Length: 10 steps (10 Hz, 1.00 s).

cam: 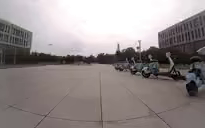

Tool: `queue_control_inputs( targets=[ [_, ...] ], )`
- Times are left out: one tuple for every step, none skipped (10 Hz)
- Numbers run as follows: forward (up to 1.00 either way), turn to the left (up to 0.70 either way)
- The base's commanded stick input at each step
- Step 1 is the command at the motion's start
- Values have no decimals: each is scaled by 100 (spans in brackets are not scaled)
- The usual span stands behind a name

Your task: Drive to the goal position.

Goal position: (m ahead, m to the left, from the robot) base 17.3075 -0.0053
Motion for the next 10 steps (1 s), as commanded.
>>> queue_control_inputs(
  targets=[
    [100, 0],
    [100, 0],
    [100, 0],
    [100, 0],
    [100, 0],
    [100, 0],
    [100, 0],
    [100, 0],
    [100, 22],
    [100, 25]
  ],
)
